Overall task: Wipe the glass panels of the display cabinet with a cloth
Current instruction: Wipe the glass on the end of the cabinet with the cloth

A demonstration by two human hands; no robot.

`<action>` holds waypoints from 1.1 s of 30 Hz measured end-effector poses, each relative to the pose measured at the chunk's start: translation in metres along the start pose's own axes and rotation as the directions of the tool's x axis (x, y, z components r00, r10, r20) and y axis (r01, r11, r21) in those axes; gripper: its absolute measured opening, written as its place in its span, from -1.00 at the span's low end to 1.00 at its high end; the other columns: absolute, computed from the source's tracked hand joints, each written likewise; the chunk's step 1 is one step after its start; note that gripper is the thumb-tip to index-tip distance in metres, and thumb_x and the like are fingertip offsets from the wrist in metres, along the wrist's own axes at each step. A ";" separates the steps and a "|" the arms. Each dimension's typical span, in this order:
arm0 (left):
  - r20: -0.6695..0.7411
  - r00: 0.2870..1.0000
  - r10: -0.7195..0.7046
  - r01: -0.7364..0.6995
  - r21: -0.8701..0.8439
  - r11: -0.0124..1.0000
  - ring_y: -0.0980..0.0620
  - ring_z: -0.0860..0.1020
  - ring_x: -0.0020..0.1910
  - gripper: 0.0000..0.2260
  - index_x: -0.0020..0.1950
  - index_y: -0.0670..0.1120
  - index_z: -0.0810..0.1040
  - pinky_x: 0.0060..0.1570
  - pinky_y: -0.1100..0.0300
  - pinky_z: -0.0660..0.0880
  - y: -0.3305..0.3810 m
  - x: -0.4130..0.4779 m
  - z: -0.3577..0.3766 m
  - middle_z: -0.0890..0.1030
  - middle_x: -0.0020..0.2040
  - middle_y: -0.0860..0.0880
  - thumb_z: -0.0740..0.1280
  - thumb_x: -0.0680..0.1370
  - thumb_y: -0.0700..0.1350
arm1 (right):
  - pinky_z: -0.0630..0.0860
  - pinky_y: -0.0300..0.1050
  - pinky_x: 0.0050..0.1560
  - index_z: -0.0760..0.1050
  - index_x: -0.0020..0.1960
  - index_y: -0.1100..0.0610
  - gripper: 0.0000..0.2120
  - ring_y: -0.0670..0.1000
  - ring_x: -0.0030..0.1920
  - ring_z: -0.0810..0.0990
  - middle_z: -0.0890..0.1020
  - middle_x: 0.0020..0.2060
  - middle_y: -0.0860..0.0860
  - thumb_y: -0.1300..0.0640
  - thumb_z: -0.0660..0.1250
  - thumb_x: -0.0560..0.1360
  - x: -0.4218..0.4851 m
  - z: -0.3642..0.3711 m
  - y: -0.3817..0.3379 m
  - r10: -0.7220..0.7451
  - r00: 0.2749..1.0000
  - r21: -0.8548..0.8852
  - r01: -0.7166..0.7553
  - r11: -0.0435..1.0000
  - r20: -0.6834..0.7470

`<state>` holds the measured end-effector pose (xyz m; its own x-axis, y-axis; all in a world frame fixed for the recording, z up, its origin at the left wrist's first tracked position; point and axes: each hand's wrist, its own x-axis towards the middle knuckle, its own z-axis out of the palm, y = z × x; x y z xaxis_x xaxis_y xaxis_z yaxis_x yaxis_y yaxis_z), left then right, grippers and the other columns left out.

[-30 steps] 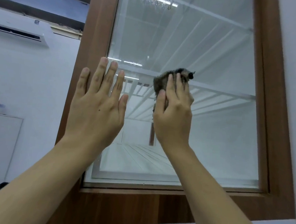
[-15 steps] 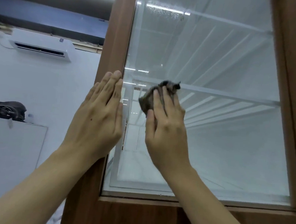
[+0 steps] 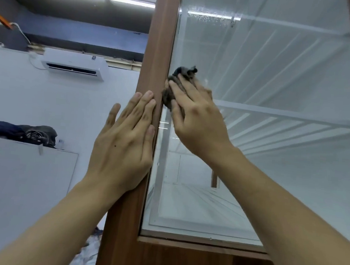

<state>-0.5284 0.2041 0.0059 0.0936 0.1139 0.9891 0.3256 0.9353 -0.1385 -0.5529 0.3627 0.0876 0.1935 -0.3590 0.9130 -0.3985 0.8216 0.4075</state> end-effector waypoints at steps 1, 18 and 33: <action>0.003 1.000 -0.007 0.007 -0.003 1.000 0.08 0.11 0.62 -0.51 0.59 -0.15 0.25 0.60 0.00 0.00 0.000 0.000 0.000 0.22 0.61 -0.03 -0.01 0.66 -0.07 | 0.17 -0.01 0.53 0.42 0.47 0.19 -0.55 0.13 0.54 0.29 0.43 0.47 0.14 0.09 0.10 0.64 0.012 -0.003 0.005 -0.006 1.000 0.008 0.006 1.000 0.000; 0.044 0.998 -0.045 0.046 -0.008 0.999 0.11 0.02 0.63 -0.50 0.62 -0.11 0.17 0.59 0.18 -0.13 0.003 0.000 -0.003 0.13 0.64 0.02 -0.03 0.67 -0.06 | 0.31 0.15 0.48 0.47 0.42 0.25 -0.61 0.18 0.52 0.32 0.47 0.43 0.18 0.15 0.20 0.64 -0.059 -0.022 -0.015 -0.159 0.979 0.162 0.138 0.977 0.128; 0.013 0.998 -0.059 0.059 0.013 0.998 0.06 0.04 0.63 -0.50 0.62 -0.14 0.16 0.60 0.10 -0.13 0.009 -0.004 0.000 0.15 0.64 -0.02 -0.04 0.68 -0.05 | 0.35 0.08 0.46 0.51 0.41 0.16 -0.65 0.11 0.53 0.33 0.52 0.40 0.10 0.16 0.25 0.64 -0.116 -0.047 -0.004 -0.662 0.671 0.434 0.514 0.740 0.334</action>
<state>-0.5259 0.2122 0.0009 0.0619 0.0625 0.9961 0.3188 0.9445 -0.0791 -0.5318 0.4221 -0.0206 0.0943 -0.9327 0.3482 -0.5848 0.2312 0.7775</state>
